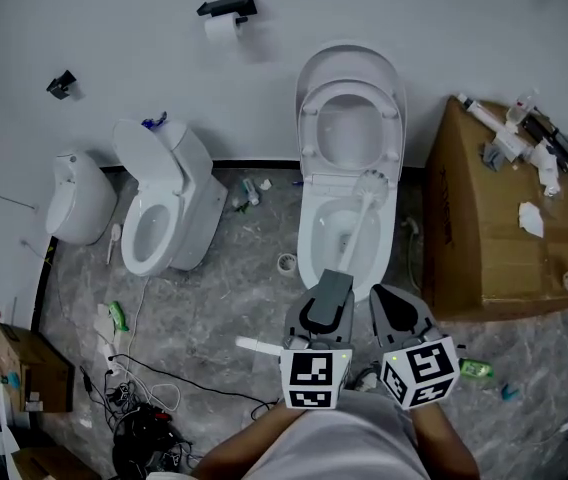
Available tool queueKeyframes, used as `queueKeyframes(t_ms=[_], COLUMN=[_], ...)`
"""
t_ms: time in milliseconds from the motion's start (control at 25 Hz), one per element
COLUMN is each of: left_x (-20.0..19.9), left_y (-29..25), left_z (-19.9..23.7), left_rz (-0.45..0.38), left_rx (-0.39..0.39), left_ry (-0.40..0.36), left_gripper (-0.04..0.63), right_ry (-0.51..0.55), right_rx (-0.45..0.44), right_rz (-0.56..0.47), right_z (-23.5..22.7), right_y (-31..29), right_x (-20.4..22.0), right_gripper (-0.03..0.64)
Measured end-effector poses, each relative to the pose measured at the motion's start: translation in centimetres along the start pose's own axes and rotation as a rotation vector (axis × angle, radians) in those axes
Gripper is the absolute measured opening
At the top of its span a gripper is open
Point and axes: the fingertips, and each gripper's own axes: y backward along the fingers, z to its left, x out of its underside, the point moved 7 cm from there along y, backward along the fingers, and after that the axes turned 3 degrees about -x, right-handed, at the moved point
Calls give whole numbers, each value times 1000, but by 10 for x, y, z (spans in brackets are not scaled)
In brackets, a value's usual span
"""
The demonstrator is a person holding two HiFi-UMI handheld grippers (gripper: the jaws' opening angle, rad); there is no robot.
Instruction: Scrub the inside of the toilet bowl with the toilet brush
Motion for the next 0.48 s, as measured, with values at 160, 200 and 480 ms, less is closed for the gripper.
queueKeyframes(t_ms=[160, 200, 480], left_x=[0, 0, 5], left_y=[1, 2, 5], left_z=[-2, -1, -5], left_rz=[1, 2, 8], left_rx=[4, 4, 10], left_ry=[-5, -5, -5], left_gripper=[158, 158, 158], right_ry=[-1, 0, 1], right_rx=[-8, -10, -13], right_rz=[-2, -3, -6], right_z=[2, 3, 4], right_y=[-1, -1, 1], right_x=[1, 0, 3], right_gripper=[-2, -2, -2])
